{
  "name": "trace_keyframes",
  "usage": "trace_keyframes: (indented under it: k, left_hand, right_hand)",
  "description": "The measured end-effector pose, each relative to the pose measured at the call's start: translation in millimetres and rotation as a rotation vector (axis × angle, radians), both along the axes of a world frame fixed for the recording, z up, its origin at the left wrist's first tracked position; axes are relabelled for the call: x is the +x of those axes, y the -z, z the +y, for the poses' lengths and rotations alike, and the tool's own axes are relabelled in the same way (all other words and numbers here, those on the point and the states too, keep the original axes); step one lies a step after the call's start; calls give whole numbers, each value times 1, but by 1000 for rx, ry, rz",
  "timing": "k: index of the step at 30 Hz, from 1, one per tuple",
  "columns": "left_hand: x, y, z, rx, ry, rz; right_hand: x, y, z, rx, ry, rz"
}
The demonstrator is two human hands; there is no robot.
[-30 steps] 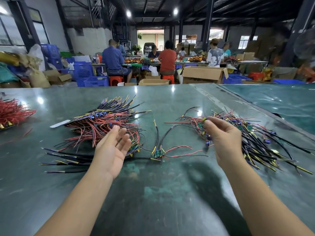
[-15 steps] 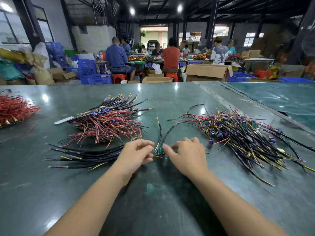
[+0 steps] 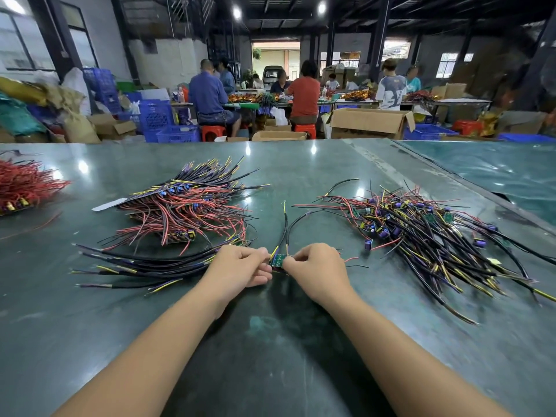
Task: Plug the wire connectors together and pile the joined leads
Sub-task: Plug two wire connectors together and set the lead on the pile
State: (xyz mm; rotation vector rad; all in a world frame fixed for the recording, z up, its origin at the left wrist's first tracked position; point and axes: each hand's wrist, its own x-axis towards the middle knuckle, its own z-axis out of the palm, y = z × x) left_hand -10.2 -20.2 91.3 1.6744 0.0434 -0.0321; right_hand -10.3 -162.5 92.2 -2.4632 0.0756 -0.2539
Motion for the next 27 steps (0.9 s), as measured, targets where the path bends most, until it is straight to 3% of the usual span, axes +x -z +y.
trace_keyframes:
  k: [9,14,22,27]
  left_hand:
    - [-2,0,-1,6,12,-23]
    - [-7,-2,0,-37,54,-41]
    - [-4,1,1,213,0,-255]
    - [-5,-1,-2,188,15,-269]
  right_hand:
    - [-4,0,0,112,-80,-98]
    - [-4,-1,-2,204,-154,-38]
    - [-7,-2,-5,331,-262,-87]
    - [-9,-5,-7,324,-222,-54]
